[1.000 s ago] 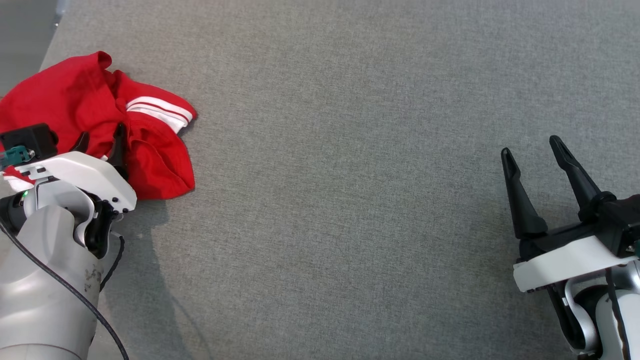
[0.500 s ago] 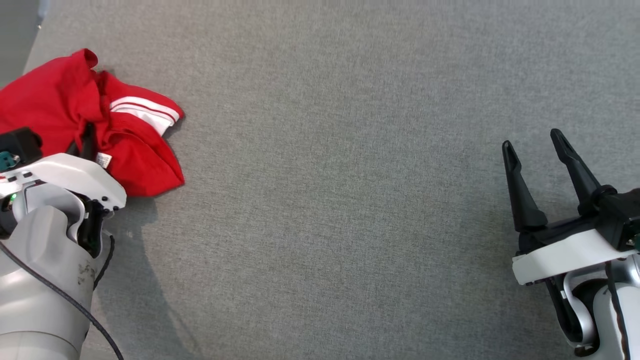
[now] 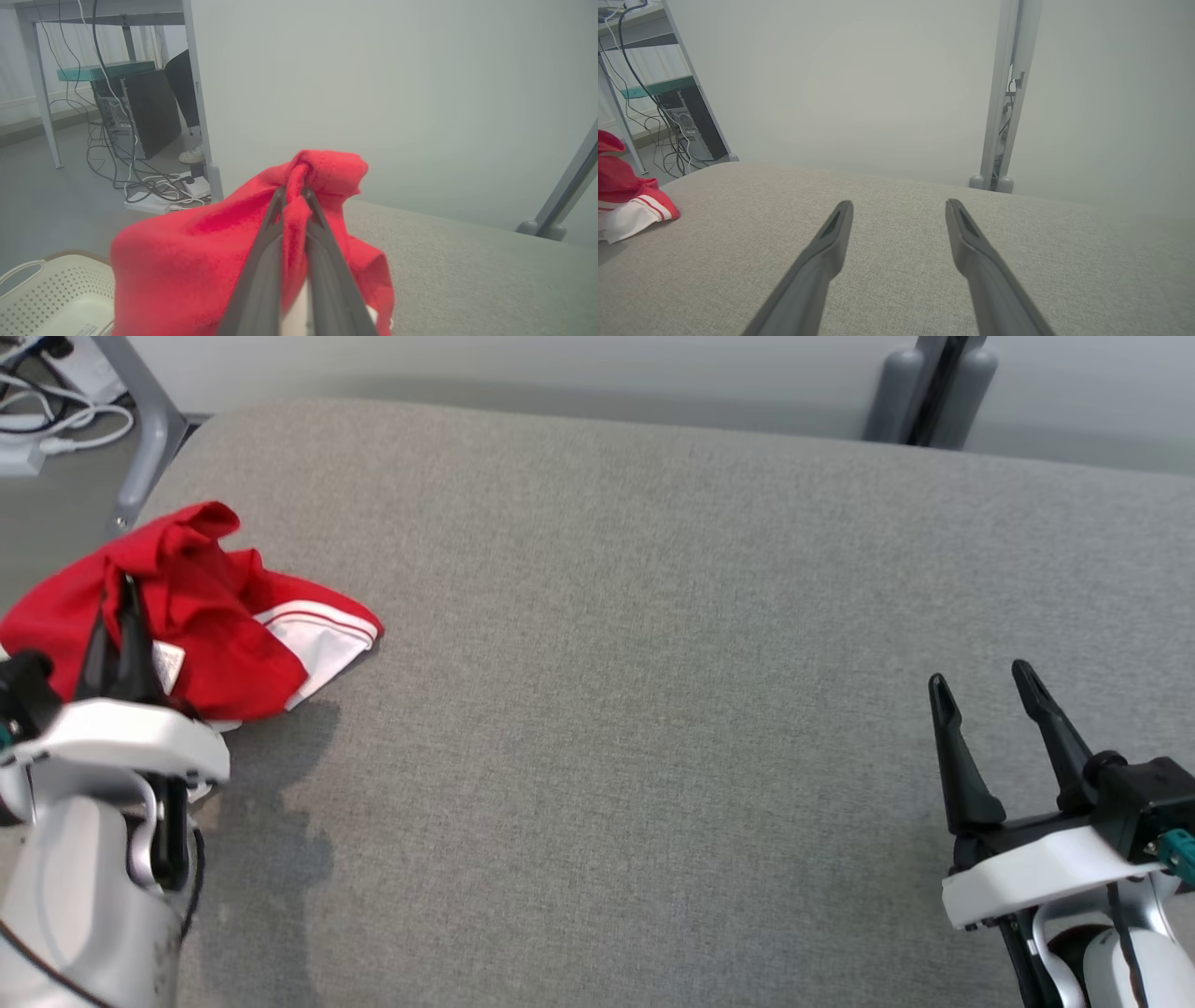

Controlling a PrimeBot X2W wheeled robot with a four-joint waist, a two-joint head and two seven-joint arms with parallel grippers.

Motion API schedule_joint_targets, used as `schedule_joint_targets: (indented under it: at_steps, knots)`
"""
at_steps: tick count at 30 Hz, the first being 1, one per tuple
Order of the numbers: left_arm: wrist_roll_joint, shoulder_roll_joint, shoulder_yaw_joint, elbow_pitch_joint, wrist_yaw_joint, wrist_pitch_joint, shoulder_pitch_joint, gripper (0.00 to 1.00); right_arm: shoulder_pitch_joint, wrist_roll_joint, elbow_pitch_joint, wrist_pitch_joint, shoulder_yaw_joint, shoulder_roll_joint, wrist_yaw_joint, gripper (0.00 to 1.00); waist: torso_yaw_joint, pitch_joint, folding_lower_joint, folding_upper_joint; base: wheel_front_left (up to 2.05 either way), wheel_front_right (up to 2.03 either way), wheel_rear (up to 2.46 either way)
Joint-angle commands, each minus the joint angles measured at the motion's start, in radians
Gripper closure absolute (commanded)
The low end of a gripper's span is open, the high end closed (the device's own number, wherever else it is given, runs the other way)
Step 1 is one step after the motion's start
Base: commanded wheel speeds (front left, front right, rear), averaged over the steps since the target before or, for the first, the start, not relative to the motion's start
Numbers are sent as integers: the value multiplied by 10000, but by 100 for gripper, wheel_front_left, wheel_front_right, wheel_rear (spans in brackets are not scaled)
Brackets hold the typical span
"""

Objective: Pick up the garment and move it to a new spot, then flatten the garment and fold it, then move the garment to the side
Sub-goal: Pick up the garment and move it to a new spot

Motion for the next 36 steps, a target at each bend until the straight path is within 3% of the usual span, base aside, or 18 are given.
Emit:
schedule_joint_targets:
  at_steps: [1,10,19,28,36]
  knots:
    - [231,-71,87,-570,125,-37,558,100,182,79,21,-66,-21,13,1,0,-200,-449,0,0,0,0,0]
    - [985,-525,23,-4102,833,84,3696,100,776,160,48,-148,-41,203,-1,0,-821,-1153,0,0,0,0,0]
    - [1386,-644,-492,-6812,1362,1358,5498,100,1073,311,120,-248,40,249,-1,0,-1262,-1447,0,0,0,0,0]
    - [1527,-507,-1009,-7802,1137,1879,5527,100,853,492,52,-370,128,246,1,0,-2074,-1276,0,0,0,0,0]
    - [1721,-778,-2103,-8109,680,2080,4898,100,544,583,-10,-469,244,242,1,0,-3553,-721,0,0,0,0,0]
